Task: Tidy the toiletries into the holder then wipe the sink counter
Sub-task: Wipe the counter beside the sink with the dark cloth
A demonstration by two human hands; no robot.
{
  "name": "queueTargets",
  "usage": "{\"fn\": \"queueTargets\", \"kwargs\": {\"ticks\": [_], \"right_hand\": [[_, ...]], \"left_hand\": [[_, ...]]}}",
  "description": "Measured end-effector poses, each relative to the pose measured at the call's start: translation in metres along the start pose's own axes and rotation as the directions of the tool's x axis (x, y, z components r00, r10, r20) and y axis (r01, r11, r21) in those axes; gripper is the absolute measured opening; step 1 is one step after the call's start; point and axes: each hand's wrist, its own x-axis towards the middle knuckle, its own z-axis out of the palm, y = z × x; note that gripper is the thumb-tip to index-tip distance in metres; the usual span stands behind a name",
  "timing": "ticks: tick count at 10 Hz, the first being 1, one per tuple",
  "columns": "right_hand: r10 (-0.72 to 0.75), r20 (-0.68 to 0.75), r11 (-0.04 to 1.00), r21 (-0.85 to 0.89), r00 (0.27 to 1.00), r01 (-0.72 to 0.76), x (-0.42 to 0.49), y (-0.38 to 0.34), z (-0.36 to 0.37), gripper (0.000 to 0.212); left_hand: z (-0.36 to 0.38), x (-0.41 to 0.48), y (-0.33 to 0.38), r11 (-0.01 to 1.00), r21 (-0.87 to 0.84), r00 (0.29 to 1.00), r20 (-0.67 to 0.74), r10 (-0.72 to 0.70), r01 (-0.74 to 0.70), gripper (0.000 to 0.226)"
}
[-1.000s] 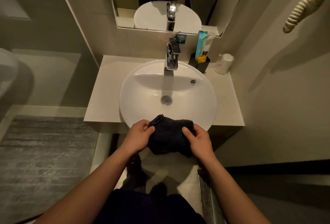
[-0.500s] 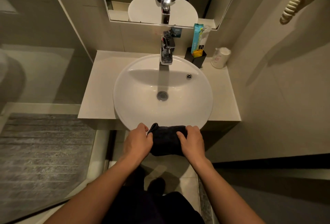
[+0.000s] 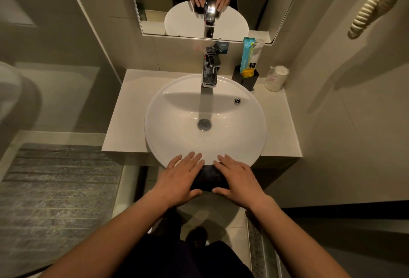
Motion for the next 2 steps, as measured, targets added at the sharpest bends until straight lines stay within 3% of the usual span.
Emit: {"fn": "queueTargets", "kwargs": {"ticks": [1, 2], "right_hand": [[-0.015, 0.010, 0.999, -0.052, 1.000, 0.015, -0.0002, 0.0038, 0.0047, 0.069], [-0.010, 0.017, 0.998, -0.059, 1.000, 0.011, -0.0004, 0.0011, 0.0015, 0.074]], "left_hand": [[0.0069, 0.0039, -0.0039, 0.999, 0.034, 0.998, 0.059, -0.006, 0.004, 0.073], [0.0006, 0.0036, -0.0049, 0.999, 0.046, 0.997, 0.080, -0.016, 0.012, 0.078]]}}
